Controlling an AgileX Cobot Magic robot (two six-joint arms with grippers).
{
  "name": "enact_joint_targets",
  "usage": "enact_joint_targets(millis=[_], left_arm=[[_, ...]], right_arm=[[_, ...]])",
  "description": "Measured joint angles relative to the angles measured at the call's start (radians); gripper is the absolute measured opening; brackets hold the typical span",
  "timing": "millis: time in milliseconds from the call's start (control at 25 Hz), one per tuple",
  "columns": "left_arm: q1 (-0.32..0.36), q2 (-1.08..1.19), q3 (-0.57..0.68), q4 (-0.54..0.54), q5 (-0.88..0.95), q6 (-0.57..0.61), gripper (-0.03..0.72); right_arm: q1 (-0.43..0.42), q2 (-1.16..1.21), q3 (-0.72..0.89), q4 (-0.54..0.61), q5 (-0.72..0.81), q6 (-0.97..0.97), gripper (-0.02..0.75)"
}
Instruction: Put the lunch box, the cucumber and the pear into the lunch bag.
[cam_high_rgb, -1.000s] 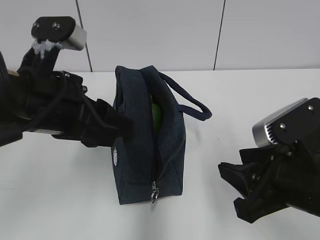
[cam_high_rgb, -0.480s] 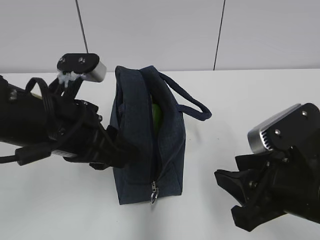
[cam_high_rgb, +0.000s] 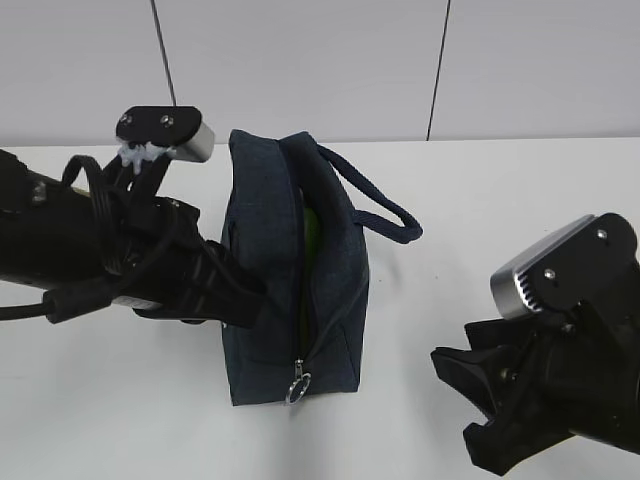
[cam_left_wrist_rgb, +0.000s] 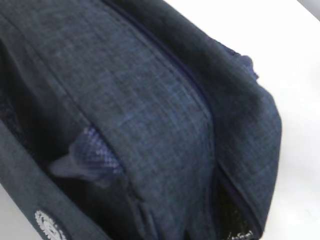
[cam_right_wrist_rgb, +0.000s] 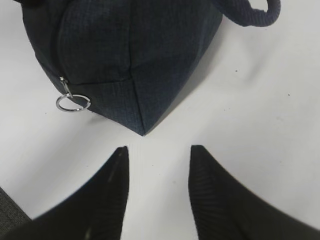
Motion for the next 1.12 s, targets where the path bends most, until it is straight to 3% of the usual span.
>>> enact_joint_targets(millis=[160, 440, 720, 1120], left_arm=[[0.0, 0.0, 0.0, 0.03, -0.018, 0.001, 0.005], [0.0, 0.0, 0.0, 0.039, -0.079, 0.001, 0.004], [0.0, 0.0, 0.0, 0.04, -0.126, 0.001, 0.004], [0.0, 0.0, 0.0, 0.042, -0.133, 0.001, 0.003]], right_arm=[[0.016, 0.0, -0.002, -0.005, 0.001, 0.002, 0.302], [0.132, 0.034, -0.049, -0.089, 0.002, 0.005, 0.298], [0.145, 0.213, -0.101, -0.158, -0.032, 0.03, 0.298], [0.22, 0.427, -0.122, -0.478, -0.31, 0.308, 0.298]])
